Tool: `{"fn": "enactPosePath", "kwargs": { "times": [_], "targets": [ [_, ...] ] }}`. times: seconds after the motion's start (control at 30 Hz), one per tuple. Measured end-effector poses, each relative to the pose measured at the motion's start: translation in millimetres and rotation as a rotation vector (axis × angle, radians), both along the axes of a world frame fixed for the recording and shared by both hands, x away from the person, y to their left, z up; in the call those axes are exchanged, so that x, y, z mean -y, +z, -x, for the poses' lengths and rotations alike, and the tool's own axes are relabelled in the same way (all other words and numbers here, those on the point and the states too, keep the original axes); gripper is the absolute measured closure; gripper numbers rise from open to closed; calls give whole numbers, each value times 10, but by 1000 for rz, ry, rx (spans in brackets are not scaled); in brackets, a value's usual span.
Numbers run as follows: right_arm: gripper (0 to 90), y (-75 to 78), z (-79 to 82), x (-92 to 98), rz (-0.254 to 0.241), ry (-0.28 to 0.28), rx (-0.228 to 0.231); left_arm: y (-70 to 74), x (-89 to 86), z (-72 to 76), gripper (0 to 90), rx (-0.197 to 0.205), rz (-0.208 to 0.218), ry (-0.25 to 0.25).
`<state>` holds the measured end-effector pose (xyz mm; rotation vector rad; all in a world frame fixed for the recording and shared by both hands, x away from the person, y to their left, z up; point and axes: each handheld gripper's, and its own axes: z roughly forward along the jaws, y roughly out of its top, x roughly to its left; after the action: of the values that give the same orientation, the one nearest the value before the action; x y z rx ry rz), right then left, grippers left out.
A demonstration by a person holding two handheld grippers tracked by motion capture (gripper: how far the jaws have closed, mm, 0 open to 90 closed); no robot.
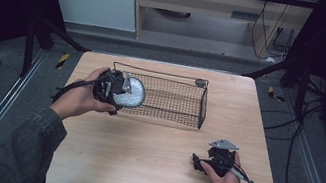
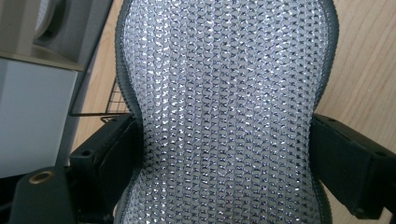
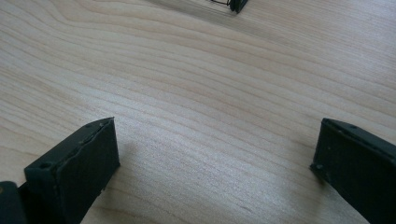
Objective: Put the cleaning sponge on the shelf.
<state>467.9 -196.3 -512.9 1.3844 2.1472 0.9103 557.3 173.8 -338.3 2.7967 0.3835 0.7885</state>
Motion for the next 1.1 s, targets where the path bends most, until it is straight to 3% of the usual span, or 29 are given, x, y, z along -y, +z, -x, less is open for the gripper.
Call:
{"fn": "enactPosePath", "kwargs": {
  "times": [0.43,0.57,0.73,1.1],
  "targets": [
    [4,0,1,-1,-1,-1,0,53,13,-97,118,36,-17,-14],
    [4,-1,3,-2,-1,-1,0,65,54,-164,117,43,-33,-31],
    [6,-3,4,-3,5,-2,5,78,91,-284,117,55,-18,-44],
    [7,-3,12,-12,-2,-10,5,-16,167,-511,117,58,-18,-85]
  ]
}}
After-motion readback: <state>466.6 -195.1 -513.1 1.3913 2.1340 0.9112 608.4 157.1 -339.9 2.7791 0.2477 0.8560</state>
